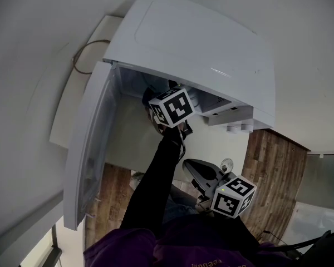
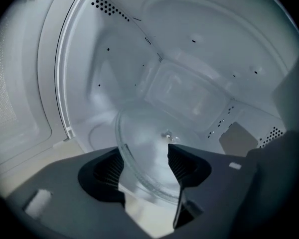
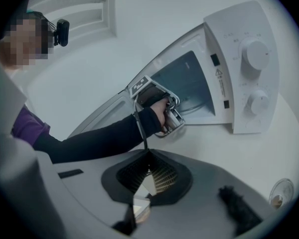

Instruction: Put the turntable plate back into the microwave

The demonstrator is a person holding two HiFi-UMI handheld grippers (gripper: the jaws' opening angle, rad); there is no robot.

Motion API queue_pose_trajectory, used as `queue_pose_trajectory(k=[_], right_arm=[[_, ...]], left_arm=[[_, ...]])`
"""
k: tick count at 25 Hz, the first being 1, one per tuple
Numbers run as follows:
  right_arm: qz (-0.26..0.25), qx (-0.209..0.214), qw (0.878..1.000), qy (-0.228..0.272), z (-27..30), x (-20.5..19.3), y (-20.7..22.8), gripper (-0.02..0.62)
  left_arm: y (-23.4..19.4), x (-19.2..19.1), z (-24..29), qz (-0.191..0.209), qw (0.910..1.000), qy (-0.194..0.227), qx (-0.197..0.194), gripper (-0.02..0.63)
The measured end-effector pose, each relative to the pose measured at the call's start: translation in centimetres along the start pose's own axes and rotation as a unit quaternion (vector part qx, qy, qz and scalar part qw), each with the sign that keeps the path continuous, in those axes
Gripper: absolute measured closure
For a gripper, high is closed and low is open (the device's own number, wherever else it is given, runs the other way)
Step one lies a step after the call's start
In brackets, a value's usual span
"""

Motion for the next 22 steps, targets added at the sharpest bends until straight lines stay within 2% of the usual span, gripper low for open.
queue_pose_trajectory(k=[5,7,8,9,10,11,12,16,20,22], right_arm=[[-0.001,0.003,1.000,-0.001,0.1,0.1,0.0,0.586],[-0.001,0.004,1.000,-0.002,0.1,0.0,0.0,0.586],[-0.001,0.005,1.000,-0.002,0.1,0.0,-0.1,0.586],[-0.002,0.005,1.000,-0.002,0.0,0.1,-0.1,0.586],[-0.002,0.005,1.000,0.000,0.0,0.2,0.0,0.586],[-0.002,0.004,1.000,0.001,0.0,0.3,0.0,0.586],[-0.002,0.005,1.000,0.002,0.0,0.3,0.0,0.586],[-0.005,0.006,1.000,0.002,0.0,0.4,-0.1,0.586],[-0.006,0.005,1.000,0.002,-0.1,0.5,0.0,0.586],[-0.006,0.005,1.000,0.004,-0.1,0.5,0.0,0.586]], left_arm=[[-0.1,-0.2,0.2,0.011,0.9997,-0.005,0.020,0.308],[-0.4,0.0,0.2,0.028,0.9989,-0.005,0.037,0.299],[-0.5,0.4,0.0,0.058,0.9967,0.011,0.056,0.295],[-0.6,1.0,-0.3,0.105,0.9902,0.042,0.082,0.284],[-0.3,1.8,-0.8,0.155,0.9790,0.086,0.101,0.284],[0.2,2.4,-1.2,0.186,0.9689,0.127,0.103,0.316],[0.6,2.7,-1.5,0.191,0.9656,0.151,0.091,0.318],[-0.1,2.0,-1.7,0.152,0.9769,0.131,0.073,0.321],[-1.3,1.6,-3.2,0.125,0.9781,0.156,0.056,0.383],[-2.1,1.4,-4.0,0.107,0.9804,0.160,0.042,0.456]])
Point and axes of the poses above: the fingertips, and each gripper's own axes: z forward along the fingers, y to its right, x out of its top, the point moved 4 cm from there along -z, backward along the fingers, and after that the axes turned 10 degrees about x, right-handed, at the moved point
